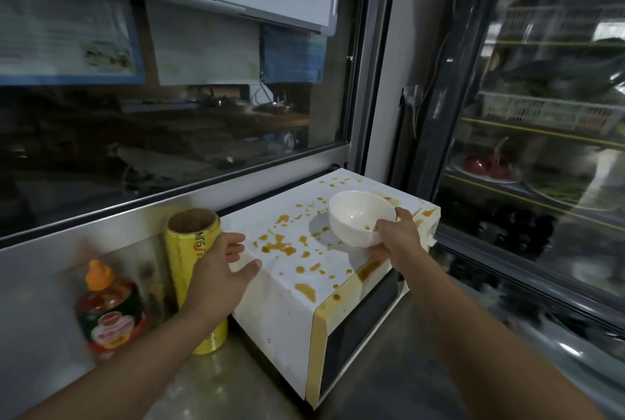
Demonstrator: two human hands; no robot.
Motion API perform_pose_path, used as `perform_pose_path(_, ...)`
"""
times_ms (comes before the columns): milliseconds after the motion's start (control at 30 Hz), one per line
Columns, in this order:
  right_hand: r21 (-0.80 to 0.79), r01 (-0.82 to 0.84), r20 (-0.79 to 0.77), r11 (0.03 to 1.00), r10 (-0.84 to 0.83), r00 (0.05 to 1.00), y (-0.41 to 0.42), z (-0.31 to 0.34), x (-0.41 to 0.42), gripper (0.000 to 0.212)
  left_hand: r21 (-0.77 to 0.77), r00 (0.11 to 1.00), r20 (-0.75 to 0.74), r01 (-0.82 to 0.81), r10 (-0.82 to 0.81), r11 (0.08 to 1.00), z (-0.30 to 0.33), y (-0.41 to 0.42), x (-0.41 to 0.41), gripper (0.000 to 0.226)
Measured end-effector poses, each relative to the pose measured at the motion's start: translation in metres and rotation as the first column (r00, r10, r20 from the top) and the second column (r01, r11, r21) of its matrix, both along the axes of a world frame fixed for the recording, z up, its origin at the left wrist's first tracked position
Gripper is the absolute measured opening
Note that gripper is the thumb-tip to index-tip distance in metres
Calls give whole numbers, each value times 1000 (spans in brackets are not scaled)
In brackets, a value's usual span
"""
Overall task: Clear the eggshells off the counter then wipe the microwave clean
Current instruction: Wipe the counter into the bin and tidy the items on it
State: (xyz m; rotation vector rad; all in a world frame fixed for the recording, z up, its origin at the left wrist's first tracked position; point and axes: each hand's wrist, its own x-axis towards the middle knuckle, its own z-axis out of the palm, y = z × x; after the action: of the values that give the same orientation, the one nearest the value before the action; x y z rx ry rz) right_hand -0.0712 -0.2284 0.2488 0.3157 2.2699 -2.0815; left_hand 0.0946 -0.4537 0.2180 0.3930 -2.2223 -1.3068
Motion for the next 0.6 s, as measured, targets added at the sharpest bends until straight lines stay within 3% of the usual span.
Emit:
perform_pose_path(367, -74, -235, -72, 969, 230, 970, -43, 32, 86, 60, -12, 999, -23, -33, 32, 999, 11, -28, 60, 36)
perform_pose_path(600, -126, -386, 13, 914, 391, 920, -89, 17, 166, 60, 43, 997, 16, -82, 82, 996, -3, -60, 132, 37)
